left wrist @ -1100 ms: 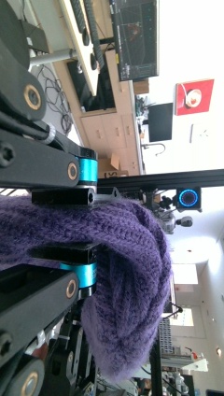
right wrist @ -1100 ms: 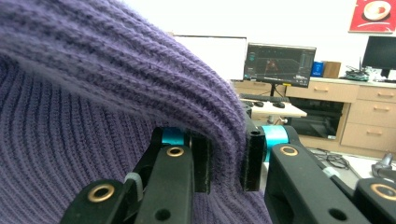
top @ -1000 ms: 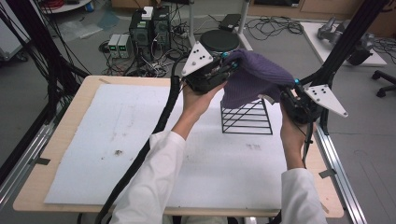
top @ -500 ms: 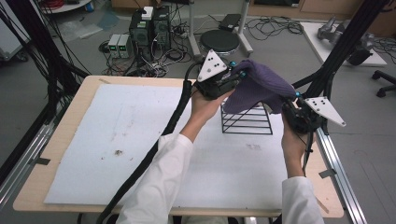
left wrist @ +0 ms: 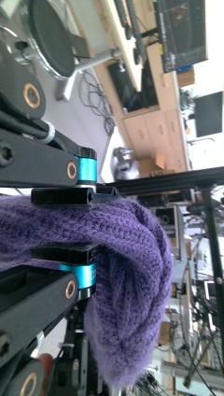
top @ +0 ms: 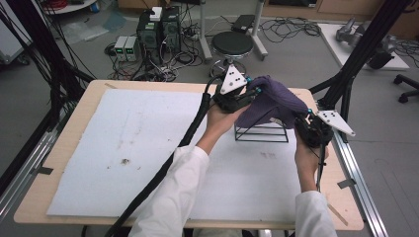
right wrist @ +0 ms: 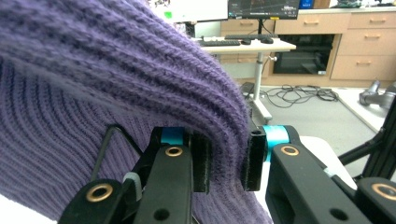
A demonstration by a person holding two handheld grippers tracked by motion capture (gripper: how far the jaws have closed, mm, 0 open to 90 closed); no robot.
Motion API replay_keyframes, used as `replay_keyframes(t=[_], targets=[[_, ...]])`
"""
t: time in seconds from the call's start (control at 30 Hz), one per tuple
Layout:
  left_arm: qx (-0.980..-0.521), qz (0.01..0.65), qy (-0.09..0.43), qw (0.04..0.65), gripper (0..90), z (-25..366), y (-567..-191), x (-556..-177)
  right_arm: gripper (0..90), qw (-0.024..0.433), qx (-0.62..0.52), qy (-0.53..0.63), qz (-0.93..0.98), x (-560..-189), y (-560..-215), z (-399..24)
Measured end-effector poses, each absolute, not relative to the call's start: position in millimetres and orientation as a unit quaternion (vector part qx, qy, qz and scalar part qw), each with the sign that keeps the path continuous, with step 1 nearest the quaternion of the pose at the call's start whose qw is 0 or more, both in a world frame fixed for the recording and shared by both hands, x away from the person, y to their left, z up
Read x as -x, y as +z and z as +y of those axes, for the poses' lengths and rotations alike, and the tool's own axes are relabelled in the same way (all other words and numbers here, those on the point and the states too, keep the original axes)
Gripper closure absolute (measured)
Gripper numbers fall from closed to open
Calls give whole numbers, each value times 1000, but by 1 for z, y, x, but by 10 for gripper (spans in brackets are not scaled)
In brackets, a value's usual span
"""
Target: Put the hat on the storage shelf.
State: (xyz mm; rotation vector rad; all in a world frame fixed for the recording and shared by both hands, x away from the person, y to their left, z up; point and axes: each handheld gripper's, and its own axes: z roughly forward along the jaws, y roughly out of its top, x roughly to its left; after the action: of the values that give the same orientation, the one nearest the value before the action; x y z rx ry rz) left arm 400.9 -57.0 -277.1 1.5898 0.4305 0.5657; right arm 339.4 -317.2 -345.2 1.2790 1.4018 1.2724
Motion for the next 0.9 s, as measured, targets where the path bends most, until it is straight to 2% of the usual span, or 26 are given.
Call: replay_keyframes(t=[0.23, 0.4, 0.9], targets=[[-732, 186, 284, 591, 774, -62, -281, -397, 780, 399, -526, 476, 581, -351, -355, -312], [-748, 192, 287, 566, 775, -67, -287, -396, 777, 378, -548, 455, 591, -359, -362, -308], [-756, 195, 275, 561, 774, -72, -305, -403, 767, 347, -582, 428, 598, -362, -371, -312]])
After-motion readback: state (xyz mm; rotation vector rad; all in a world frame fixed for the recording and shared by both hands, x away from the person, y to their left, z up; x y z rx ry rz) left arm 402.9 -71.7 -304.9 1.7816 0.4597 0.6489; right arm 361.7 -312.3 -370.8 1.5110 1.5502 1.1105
